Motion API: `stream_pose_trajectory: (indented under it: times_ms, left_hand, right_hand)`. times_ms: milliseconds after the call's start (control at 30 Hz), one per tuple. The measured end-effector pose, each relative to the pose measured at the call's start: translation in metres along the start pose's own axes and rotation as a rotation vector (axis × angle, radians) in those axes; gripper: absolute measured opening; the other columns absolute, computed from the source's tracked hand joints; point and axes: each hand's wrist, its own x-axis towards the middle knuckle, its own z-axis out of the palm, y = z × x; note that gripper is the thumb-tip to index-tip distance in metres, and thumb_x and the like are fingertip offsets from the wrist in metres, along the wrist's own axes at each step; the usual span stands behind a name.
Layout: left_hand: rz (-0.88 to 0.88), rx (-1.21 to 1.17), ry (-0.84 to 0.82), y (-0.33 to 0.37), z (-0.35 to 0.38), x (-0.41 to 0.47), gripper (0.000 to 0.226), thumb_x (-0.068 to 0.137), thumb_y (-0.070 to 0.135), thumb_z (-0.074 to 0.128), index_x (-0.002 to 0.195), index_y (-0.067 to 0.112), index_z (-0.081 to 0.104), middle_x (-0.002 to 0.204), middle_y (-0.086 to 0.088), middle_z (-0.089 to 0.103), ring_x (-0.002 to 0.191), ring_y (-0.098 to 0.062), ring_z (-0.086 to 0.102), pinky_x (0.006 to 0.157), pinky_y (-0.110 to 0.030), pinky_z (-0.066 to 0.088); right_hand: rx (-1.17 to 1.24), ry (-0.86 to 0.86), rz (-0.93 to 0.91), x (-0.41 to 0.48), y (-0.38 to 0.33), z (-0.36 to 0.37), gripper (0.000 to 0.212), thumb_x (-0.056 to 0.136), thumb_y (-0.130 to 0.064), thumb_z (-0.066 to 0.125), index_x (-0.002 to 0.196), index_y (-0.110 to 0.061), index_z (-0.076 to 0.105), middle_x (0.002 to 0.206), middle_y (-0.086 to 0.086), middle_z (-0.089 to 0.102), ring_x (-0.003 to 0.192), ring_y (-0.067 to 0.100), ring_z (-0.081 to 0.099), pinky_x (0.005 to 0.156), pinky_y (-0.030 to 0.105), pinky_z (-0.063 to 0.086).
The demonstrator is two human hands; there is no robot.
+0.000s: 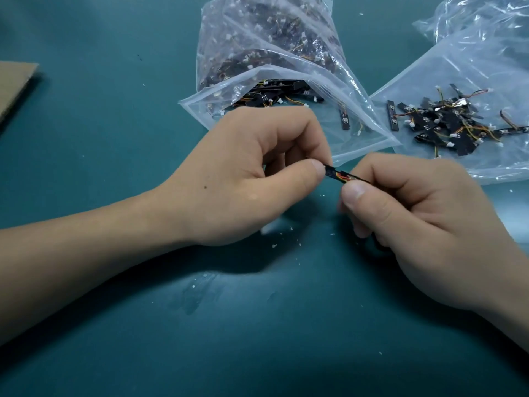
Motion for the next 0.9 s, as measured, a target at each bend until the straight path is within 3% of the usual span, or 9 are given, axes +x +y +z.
stream_pose_trajectory:
  times_ms: [133, 233, 333, 400, 500, 600, 733, 833, 900]
  left_hand:
    - [0.055, 0.042, -0.026, 0.000, -0.001, -0.003, 0.007, 0.088, 0.005, 0.063, 0.088, 0.010, 0.068, 0.064, 0.003, 0.058, 0.054, -0.009, 0.047, 0.056, -0.015, 0.036]
    - [0.090, 0.058, 0.042, -0.001, -0.001, -0.005, 0.013, 0.090, 0.005, 0.060, 0.099, 0.009, 0.067, 0.075, 0.002, 0.060, 0.063, -0.016, 0.054, 0.061, -0.020, 0.039]
    - [0.112, 0.148, 0.250, -0.001, 0.000, -0.003, 0.019, 0.089, 0.002, 0.058, 0.103, 0.011, 0.066, 0.088, 0.003, 0.065, 0.078, -0.020, 0.059, 0.067, -0.027, 0.044]
    - [0.123, 0.302, 0.279, -0.002, 0.002, -0.002, 0.021, 0.088, 0.006, 0.060, 0.105, 0.014, 0.068, 0.101, 0.008, 0.068, 0.097, -0.017, 0.062, 0.086, -0.029, 0.047]
    - [0.025, 0.549, 0.158, -0.006, 0.006, -0.001, 0.036, 0.086, 0.026, 0.056, 0.120, 0.023, 0.066, 0.134, 0.009, 0.064, 0.134, -0.016, 0.050, 0.117, -0.035, 0.026]
    - [-0.132, 0.773, 0.030, -0.008, 0.010, 0.000, 0.055, 0.088, 0.044, 0.046, 0.140, 0.029, 0.053, 0.160, 0.004, 0.042, 0.153, -0.017, 0.026, 0.121, -0.034, 0.005]
    - [-0.207, 0.876, 0.012, -0.009, 0.010, -0.001, 0.063, 0.091, 0.055, 0.036, 0.148, 0.030, 0.044, 0.165, -0.004, 0.034, 0.156, -0.025, 0.020, 0.125, -0.045, 0.006]
    - [-0.333, 0.984, -0.014, -0.009, 0.011, 0.002, 0.068, 0.090, 0.065, 0.025, 0.151, 0.035, 0.036, 0.158, -0.011, 0.037, 0.152, -0.035, 0.022, 0.123, -0.058, 0.009]
    - [-0.371, 1.011, -0.039, -0.009, 0.011, 0.003, 0.071, 0.090, 0.069, 0.019, 0.152, 0.037, 0.031, 0.155, -0.012, 0.038, 0.149, -0.037, 0.025, 0.120, -0.062, 0.012]
  right_hand:
    - [-0.080, -0.131, -0.073, 0.000, 0.002, -0.002, 0.048, 0.098, -0.042, 0.047, 0.064, -0.009, 0.055, 0.057, 0.007, 0.048, 0.053, 0.021, 0.048, 0.054, 0.039, 0.039]
    - [-0.035, -0.111, -0.109, -0.001, 0.002, -0.002, 0.046, 0.098, -0.037, 0.049, 0.062, -0.009, 0.054, 0.055, 0.005, 0.044, 0.049, 0.015, 0.044, 0.050, 0.031, 0.036]
    - [0.422, 0.119, 0.049, 0.007, 0.002, -0.005, 0.042, 0.097, -0.056, 0.058, 0.082, -0.018, 0.067, 0.061, 0.001, 0.058, 0.043, 0.015, 0.048, 0.045, 0.022, 0.036]
    - [0.572, 0.191, 0.192, 0.012, 0.007, -0.006, 0.046, 0.095, -0.064, 0.051, 0.108, -0.024, 0.069, 0.068, 0.002, 0.067, 0.038, 0.017, 0.048, 0.043, 0.020, 0.034]
    - [0.381, 0.159, 0.105, 0.007, 0.009, 0.000, 0.031, 0.107, -0.037, 0.046, 0.131, -0.025, 0.061, 0.073, 0.000, 0.070, 0.041, 0.012, 0.049, 0.046, 0.018, 0.039]
    - [0.225, 0.085, 0.012, -0.001, 0.006, 0.004, 0.028, 0.102, -0.038, 0.049, 0.126, -0.031, 0.063, 0.071, -0.004, 0.069, 0.051, 0.009, 0.057, 0.056, 0.012, 0.041]
    - [0.053, 0.015, -0.026, -0.001, 0.004, 0.002, 0.018, 0.100, -0.039, 0.054, 0.100, -0.030, 0.070, 0.068, -0.008, 0.066, 0.058, 0.010, 0.061, 0.056, 0.013, 0.041]
    - [-0.133, -0.058, -0.061, -0.001, 0.002, 0.003, 0.017, 0.099, -0.040, 0.058, 0.096, -0.031, 0.072, 0.071, -0.015, 0.066, 0.066, 0.010, 0.063, 0.060, 0.023, 0.046]
    - [-0.178, -0.068, -0.063, -0.001, 0.001, 0.003, 0.013, 0.098, -0.037, 0.061, 0.095, -0.031, 0.074, 0.073, -0.019, 0.066, 0.069, 0.006, 0.063, 0.062, 0.022, 0.045]
